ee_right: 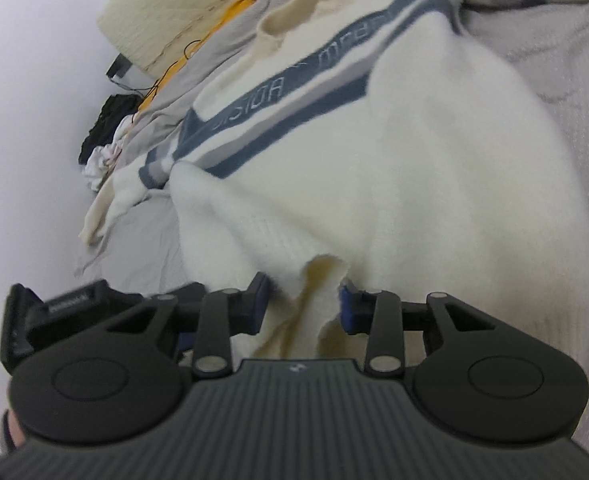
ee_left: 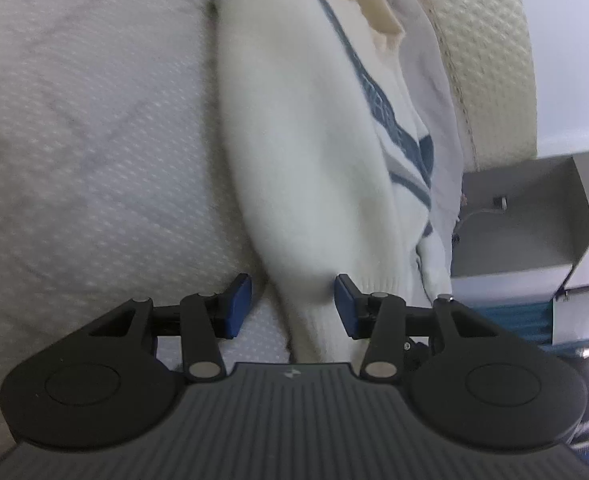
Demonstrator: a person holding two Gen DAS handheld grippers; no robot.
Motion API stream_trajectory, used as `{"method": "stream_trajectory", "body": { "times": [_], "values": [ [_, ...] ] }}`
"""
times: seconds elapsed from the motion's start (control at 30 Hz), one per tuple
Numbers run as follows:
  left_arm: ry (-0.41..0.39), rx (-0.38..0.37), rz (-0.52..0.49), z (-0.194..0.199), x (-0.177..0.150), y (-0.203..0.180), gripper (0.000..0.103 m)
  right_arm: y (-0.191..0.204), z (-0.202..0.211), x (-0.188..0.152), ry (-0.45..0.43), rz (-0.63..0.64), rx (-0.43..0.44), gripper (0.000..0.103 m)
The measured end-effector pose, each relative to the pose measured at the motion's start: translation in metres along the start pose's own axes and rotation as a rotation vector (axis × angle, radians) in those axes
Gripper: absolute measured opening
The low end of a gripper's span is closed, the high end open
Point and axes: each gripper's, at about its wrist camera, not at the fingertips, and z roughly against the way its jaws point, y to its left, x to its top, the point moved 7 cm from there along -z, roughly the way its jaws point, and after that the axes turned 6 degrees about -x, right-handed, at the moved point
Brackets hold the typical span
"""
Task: Fold large clothes
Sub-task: 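Pinch the sweater hem with both grippers and pull it straight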
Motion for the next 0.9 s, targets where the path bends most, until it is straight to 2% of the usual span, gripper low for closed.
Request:
{"method": "stream_trajectory", "body": {
  "times": [0.17,0.27,0.37,0.47,0.6,0.67,0.7,0.77,0.9],
  "values": [
    [0.016,-0.058,-0.017,-0.008,-0.005,-0.007,0.049,0.005,0.003,-0.001,-0.004,0.021,0.01,0.039],
    [-0.002,-0.043,-0.053,-0.005,-0.005,-0.01,0.027,0.005,0.006,0.003,-0.011,0.023,0.02,0.039],
    [-0.06,-0.086,-0.065,0.009,-0.001,-0.014,0.01,0.009,0.011,0.007,-0.017,0.018,0.055,0.039],
    [-0.129,-0.136,-0.107,0.033,0.002,-0.028,0.009,0.017,0.019,0.009,-0.024,0.018,0.113,0.039],
    [-0.173,-0.133,-0.124,0.06,0.001,-0.034,0.008,0.031,0.027,0.005,-0.03,0.078,0.168,0.039],
    [-0.185,-0.104,-0.124,0.078,0.001,-0.036,0.008,0.036,0.031,0.004,-0.031,0.101,0.191,0.039],
    [-0.189,-0.061,-0.126,0.088,0.002,-0.038,0.008,0.038,0.033,0.004,-0.03,0.109,0.207,0.039],
    [-0.203,0.074,-0.15,0.113,0.004,-0.04,0.008,0.044,0.038,0.001,-0.023,0.141,0.227,0.039],
    [-0.182,0.267,-0.242,0.153,0.009,-0.055,0.007,0.055,0.048,-0.008,-0.037,0.234,0.2,0.039]
  ]
}}
